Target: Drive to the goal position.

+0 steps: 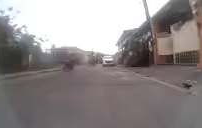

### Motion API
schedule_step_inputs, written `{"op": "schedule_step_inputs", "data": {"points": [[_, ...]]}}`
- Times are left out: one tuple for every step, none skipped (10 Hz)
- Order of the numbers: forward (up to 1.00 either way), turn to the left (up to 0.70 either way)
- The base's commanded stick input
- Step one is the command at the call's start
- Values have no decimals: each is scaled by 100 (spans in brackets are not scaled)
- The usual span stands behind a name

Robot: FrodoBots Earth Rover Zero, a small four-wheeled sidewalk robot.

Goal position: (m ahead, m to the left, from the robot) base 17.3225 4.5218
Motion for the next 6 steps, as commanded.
{"op": "schedule_step_inputs", "data": {"points": [[100, -8], [100, -36], [100, -40], [100, -40], [100, -40], [100, -40]]}}
